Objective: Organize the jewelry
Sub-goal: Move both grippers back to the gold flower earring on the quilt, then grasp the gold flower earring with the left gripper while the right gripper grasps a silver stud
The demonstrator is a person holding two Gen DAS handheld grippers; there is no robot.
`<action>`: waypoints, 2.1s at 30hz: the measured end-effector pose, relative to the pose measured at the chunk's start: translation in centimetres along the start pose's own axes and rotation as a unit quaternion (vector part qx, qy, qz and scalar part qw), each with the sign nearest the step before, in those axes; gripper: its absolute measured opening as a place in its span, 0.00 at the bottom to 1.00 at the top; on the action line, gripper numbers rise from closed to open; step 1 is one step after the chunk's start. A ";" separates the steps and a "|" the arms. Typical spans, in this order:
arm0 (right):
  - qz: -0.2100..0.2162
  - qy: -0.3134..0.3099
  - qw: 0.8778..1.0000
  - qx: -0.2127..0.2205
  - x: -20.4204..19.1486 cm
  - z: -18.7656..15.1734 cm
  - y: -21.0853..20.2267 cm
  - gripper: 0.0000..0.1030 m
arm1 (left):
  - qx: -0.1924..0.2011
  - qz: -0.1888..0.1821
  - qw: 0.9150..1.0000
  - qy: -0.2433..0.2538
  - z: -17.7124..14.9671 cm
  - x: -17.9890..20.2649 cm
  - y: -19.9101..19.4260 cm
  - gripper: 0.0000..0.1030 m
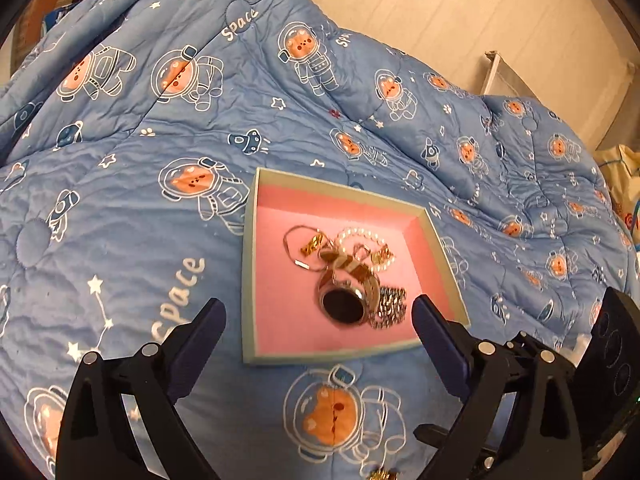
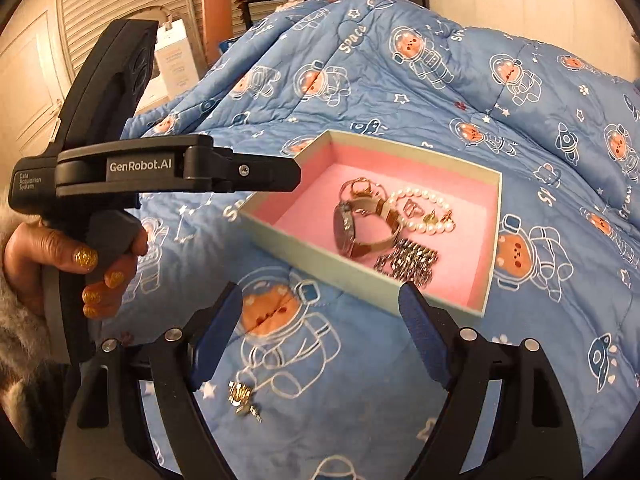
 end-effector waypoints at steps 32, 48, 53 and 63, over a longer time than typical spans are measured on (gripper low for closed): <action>0.033 -0.069 0.995 -0.066 -4.7 -8.3 1.4 0.18 | -0.041 0.028 0.994 0.092 -14.1 0.5 -5.1 0.79; 0.012 -0.020 0.998 -0.054 -2.8 -8.9 -1.5 0.16 | -0.070 0.006 0.987 0.144 -13.9 4.2 -2.7 0.54; -0.002 0.005 0.998 -0.057 -1.4 -9.6 -2.2 0.16 | -0.071 0.005 0.987 0.142 -13.5 5.2 -1.9 0.47; -0.005 0.030 0.998 -0.053 -0.8 -10.2 -2.5 0.16 | -0.084 0.008 0.986 0.144 -13.4 6.7 -0.2 0.25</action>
Point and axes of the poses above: each gripper's, at about its wrist camera, not at the fingertips, and y roughly the way its jaws point, x to its right, z to its top, the point moved 7 cm from there along y, roughly the way its jaws point, and after that the axes turned 5 degrees about z, right-handed, at the moved point
